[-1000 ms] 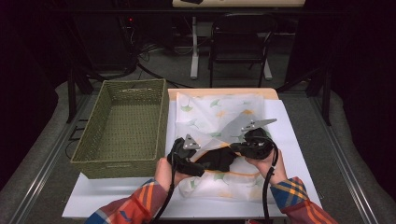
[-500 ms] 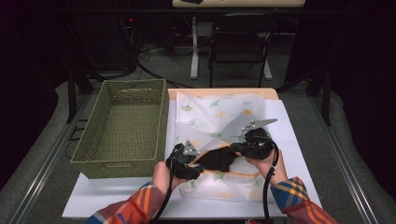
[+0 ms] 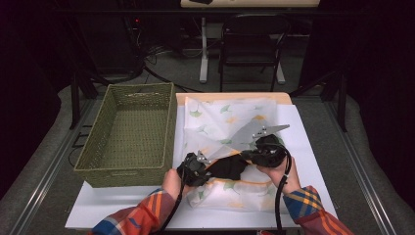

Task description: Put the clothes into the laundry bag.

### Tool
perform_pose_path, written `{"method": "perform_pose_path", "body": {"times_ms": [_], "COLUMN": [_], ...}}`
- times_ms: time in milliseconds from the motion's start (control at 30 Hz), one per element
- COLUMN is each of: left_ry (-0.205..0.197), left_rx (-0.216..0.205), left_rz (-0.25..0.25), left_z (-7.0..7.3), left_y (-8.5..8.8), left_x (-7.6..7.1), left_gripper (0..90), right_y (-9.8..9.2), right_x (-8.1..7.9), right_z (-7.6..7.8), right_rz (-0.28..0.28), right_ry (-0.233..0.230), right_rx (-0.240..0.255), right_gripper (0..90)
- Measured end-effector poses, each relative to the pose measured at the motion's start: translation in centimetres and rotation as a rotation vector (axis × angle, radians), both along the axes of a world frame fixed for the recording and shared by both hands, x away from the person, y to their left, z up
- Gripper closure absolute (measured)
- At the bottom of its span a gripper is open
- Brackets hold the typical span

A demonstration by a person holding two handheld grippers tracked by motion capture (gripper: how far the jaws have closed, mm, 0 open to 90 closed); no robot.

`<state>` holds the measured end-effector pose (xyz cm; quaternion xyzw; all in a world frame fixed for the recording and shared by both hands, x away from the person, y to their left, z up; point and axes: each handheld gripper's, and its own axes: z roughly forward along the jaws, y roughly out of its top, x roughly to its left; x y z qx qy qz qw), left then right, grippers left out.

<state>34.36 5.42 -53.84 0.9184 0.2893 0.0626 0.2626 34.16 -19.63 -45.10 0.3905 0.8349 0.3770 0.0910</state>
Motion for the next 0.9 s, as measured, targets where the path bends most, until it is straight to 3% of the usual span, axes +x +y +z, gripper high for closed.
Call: {"method": "perform_pose_path", "body": {"times_ms": [67,167,333,400,800,900], "left_ry": [0.009,-0.011,-0.021,-0.031,-0.084,-0.074], "left_rx": [0.004,0.013,0.022,0.02,-0.049,-0.048], "left_rz": [-0.005,-0.015,-0.038,-0.038,0.034,0.046], "left_z": [-0.2,-0.2,-0.2,-0.2,-0.1,-0.5], "left_y": [0.0,-0.3,-0.8,-0.9,-3.0,-3.2], "left_x": [0.1,0.1,-0.2,-0.2,1.5,1.8], "left_gripper": [70.0,71.3,85.3,86.7,86.7,85.8], "right_y": [0.0,0.1,0.1,0.2,0.1,0.1], "right_x": [0.0,0.0,0.0,-0.1,0.0,-0.1], "right_z": [0.0,0.0,0.0,0.0,0.2,0.1], "right_rz": [-0.001,-0.002,0.001,0.0,-0.003,-0.003], "right_ry": [0.002,-0.001,-0.004,-0.004,-0.013,-0.005], "right_rx": [0.0,0.002,0.001,0.001,0.012,0.01], "right_gripper": [88.8,88.8,88.8,88.8,88.9,88.9]}}
